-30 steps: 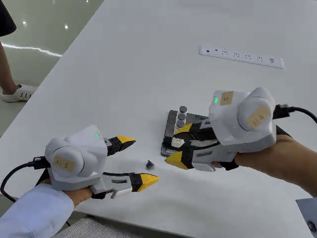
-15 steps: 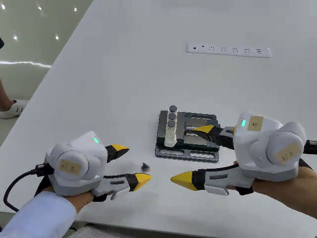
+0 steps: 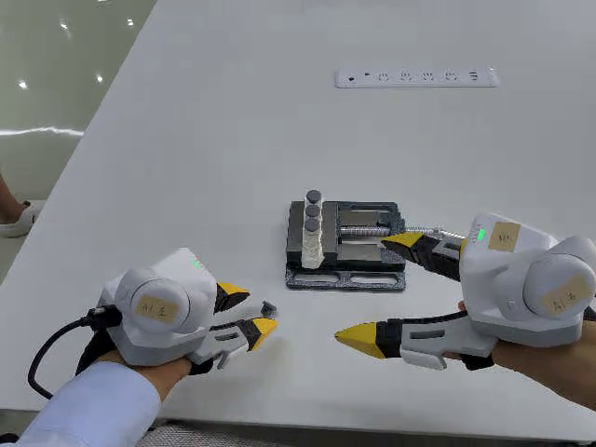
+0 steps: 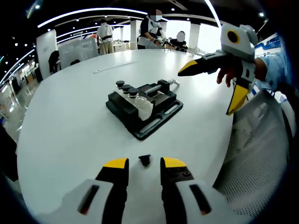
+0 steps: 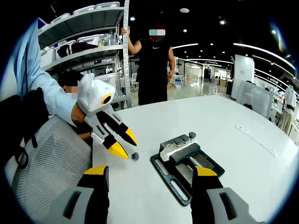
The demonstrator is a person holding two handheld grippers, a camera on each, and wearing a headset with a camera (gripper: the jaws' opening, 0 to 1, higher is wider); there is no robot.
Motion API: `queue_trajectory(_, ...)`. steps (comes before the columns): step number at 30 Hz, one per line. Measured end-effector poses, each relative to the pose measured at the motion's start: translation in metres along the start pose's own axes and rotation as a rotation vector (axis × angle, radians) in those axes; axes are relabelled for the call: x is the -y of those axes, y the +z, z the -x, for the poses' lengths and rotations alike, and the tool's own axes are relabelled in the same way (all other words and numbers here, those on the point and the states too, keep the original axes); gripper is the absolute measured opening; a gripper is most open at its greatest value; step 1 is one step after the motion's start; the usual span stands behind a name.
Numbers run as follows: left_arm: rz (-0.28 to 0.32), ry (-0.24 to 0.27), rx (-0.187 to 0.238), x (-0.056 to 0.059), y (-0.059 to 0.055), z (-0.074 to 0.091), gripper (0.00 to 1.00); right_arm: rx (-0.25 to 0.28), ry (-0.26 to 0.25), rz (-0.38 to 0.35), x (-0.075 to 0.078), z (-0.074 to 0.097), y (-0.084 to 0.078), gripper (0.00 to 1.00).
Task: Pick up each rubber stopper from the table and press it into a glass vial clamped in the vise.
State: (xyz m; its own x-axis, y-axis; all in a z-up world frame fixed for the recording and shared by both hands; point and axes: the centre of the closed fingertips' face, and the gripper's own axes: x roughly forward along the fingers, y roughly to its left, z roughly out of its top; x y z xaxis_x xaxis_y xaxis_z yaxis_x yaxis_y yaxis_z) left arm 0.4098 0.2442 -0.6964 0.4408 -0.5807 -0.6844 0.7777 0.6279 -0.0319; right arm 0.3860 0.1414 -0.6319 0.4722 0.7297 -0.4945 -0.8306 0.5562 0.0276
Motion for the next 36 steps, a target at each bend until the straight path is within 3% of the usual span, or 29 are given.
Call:
queue_trajectory(11, 0.097, -0.017, -0.043, 0.007, -0.007, -0.004, 0.06, 0.025, -0.004, -0.002, 0.002, 0.0, 0.003, 0.67)
queue_trajectory(19, 0.105, 0.005, -0.05, 0.002, -0.008, -0.007, 0.09, 0.024, -0.008, -0.003, 0.003, 0.002, 0.002, 0.66)
queue_trajectory(36, 0.086, 0.002, -0.088, 0.003, -0.011, -0.017, 0.1, 0.015, -0.001, 0.001, 0.002, 0.003, -0.001, 0.64)
